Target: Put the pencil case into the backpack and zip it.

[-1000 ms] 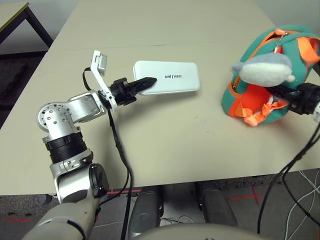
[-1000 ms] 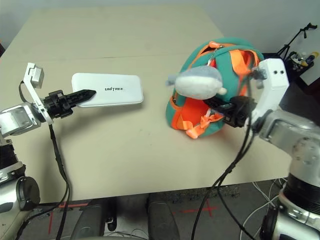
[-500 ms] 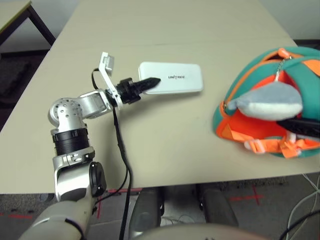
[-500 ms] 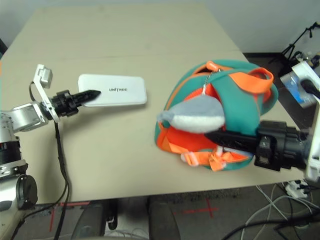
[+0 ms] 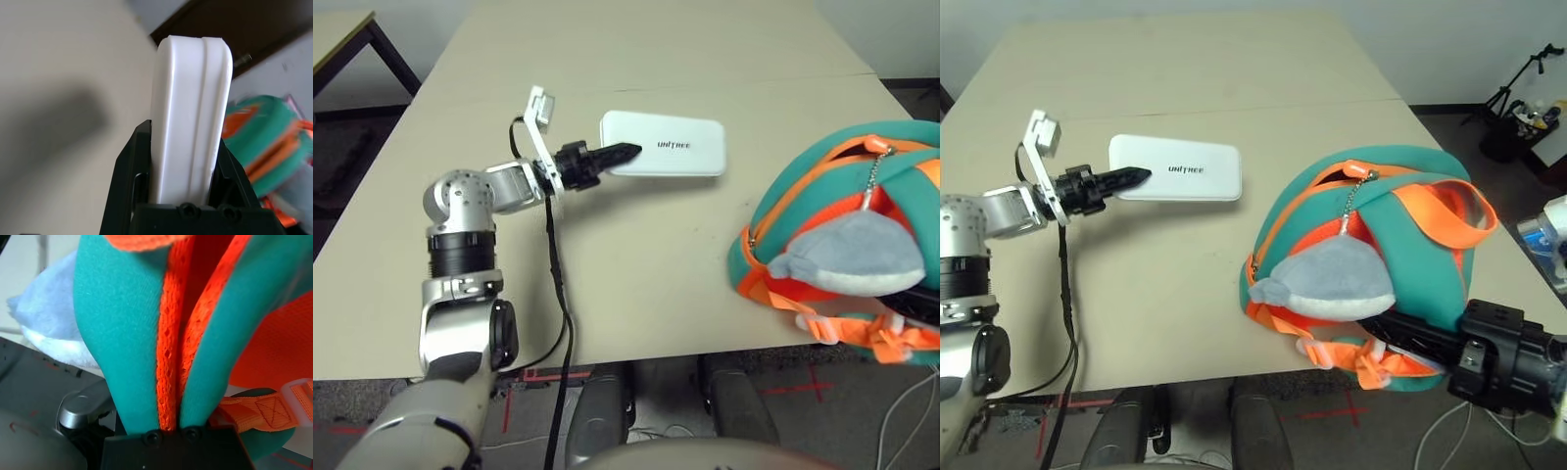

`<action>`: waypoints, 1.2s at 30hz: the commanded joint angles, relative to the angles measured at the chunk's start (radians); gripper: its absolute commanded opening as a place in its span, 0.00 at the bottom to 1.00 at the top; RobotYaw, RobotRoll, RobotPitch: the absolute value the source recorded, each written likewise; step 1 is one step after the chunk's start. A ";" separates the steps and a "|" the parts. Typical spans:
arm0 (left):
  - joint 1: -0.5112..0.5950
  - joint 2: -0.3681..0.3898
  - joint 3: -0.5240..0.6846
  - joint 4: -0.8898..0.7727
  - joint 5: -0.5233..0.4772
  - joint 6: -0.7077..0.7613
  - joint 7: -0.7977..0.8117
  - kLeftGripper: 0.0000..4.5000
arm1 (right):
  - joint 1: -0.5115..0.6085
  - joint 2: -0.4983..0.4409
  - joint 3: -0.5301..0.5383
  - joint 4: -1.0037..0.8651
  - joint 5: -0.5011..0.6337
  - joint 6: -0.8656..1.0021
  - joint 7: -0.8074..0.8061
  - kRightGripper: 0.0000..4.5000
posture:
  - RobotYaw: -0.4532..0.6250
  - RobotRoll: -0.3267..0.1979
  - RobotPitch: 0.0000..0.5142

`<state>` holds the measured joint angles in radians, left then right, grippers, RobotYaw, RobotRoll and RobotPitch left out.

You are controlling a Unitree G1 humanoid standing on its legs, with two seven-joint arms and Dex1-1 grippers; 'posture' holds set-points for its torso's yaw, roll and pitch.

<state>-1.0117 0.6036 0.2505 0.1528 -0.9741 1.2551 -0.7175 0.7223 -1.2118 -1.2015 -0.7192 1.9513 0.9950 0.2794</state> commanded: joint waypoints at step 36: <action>-0.077 -0.084 -0.502 -0.070 0.255 -0.247 -0.466 0.31 | -0.350 -0.025 0.340 0.010 0.009 -0.049 -0.151 0.03 | 0.24 0.62 0.22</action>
<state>-1.0662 0.5392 -0.2200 0.0747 -0.7386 1.0452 -1.1421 0.3841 -1.2313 -0.8781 -0.6947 1.9472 0.9612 0.1294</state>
